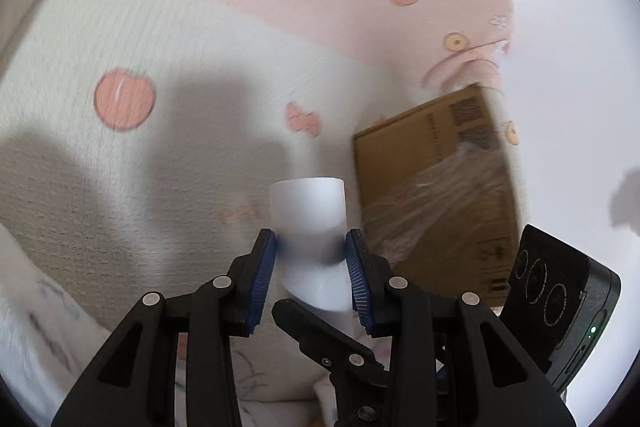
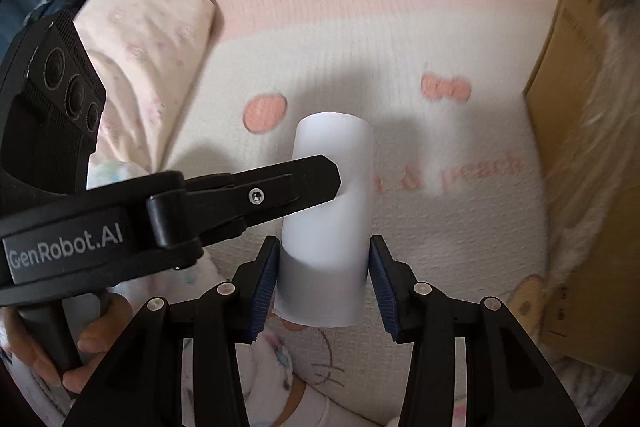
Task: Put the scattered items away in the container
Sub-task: 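Lift and carry the last tube with both grippers over the box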
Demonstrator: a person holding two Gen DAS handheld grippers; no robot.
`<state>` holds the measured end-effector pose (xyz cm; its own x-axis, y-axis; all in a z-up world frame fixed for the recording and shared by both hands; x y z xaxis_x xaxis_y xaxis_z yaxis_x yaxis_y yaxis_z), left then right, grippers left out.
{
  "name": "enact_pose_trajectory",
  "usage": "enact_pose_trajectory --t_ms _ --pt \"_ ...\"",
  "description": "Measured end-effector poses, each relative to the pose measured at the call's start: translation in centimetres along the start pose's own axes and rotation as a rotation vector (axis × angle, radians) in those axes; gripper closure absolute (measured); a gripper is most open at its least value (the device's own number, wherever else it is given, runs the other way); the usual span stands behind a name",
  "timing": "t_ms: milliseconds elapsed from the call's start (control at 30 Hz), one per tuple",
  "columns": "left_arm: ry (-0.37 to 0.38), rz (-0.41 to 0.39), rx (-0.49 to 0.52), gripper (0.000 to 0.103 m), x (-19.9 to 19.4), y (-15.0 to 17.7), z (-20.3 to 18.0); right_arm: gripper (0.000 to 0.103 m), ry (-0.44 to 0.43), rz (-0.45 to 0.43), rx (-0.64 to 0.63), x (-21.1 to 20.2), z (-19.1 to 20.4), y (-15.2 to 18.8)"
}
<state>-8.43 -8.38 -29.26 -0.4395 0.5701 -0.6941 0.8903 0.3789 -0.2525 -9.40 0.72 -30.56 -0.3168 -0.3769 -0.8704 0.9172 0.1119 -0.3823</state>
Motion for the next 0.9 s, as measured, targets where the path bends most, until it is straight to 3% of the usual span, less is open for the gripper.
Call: enact_pose_trajectory --t_ms 500,700,900 --pt "0.013 -0.121 0.327 0.064 -4.5 -2.8 -17.5 0.061 0.033 -0.305 -0.009 -16.0 -3.9 -4.2" --pt "0.007 -0.12 0.402 0.064 -2.7 -3.1 -22.5 0.061 0.057 -0.361 0.019 -19.5 -6.6 -5.1" --pt "0.03 -0.057 0.44 0.064 1.0 -4.2 -26.9 0.061 0.031 -0.38 0.129 -21.6 -11.4 -6.2"
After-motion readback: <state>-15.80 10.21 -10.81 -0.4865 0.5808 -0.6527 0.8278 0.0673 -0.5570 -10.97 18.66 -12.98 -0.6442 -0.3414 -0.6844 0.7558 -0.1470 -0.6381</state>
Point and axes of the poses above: each gripper's, at about its wrist camera, not at the fingertips, and x roughly the way its jaws point, z to its left, y to its underside, the point moved 6 cm from there along x, roughly the way its jaws point, and after that the axes turned 1 degree about -y, right-handed, at the moved point
